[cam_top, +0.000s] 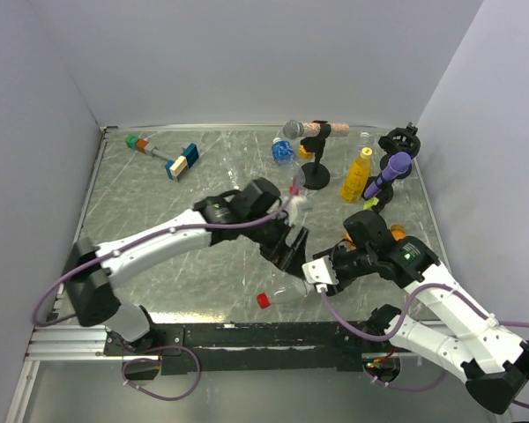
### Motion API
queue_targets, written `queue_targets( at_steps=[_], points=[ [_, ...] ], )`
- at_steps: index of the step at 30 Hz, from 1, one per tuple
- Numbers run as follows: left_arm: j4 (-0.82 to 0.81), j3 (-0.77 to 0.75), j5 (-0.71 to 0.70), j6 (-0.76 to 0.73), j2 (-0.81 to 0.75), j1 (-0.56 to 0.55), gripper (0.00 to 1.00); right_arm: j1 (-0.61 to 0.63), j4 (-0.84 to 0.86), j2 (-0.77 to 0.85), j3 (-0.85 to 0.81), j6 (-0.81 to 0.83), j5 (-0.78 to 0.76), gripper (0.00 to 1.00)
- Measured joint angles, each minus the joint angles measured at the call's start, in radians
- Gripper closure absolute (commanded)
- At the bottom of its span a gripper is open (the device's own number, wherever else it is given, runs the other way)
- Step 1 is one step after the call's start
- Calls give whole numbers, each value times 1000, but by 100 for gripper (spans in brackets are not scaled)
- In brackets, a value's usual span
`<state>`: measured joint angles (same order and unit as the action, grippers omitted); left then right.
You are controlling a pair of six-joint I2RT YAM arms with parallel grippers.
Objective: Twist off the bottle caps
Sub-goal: Pass from the left arm to the right, then unscrew the bottle cap from the plastic bottle.
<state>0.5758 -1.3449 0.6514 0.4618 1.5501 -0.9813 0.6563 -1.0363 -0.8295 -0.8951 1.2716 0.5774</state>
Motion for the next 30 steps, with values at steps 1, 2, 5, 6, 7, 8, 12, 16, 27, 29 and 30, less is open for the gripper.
queue_targets(
  at_steps=[1, 2, 5, 6, 7, 8, 12, 16, 27, 29, 30],
  points=[
    [-4, 0, -28, 3, -27, 9, 1, -9, -2, 8, 1, -11, 18, 71],
    [-14, 6, -74, 7, -65, 19, 3, -19, -3, 18, 4, -22, 35, 71],
    [-42, 50, -218, 26, -206, 42, 3, -66, -5, 53, 25, -64, 86, 71],
    [-48, 68, -264, 33, -257, 45, 3, -89, -3, 64, 34, -85, 109, 71],
    [-79, 114, -340, 45, -343, 45, 3, -118, -4, 74, 42, -112, 132, 71],
    [-100, 150, -386, 57, -410, 44, 3, -145, -2, 80, 51, -137, 154, 71],
    [-262, 378, -527, 95, -715, 44, 3, -259, 15, 91, 80, -227, 265, 71],
    [-414, 563, -551, 112, -904, 44, 4, -391, 19, 64, 83, -277, 397, 71],
    [-569, 625, -483, 96, -830, 44, 3, -486, 18, -15, 103, -288, 563, 71],
    [-610, 629, -453, 69, -795, 42, 3, -489, 18, -8, 105, -288, 569, 70],
    [-634, 636, -436, 47, -779, 42, 3, -492, 18, -5, 105, -288, 572, 70]
  ],
)
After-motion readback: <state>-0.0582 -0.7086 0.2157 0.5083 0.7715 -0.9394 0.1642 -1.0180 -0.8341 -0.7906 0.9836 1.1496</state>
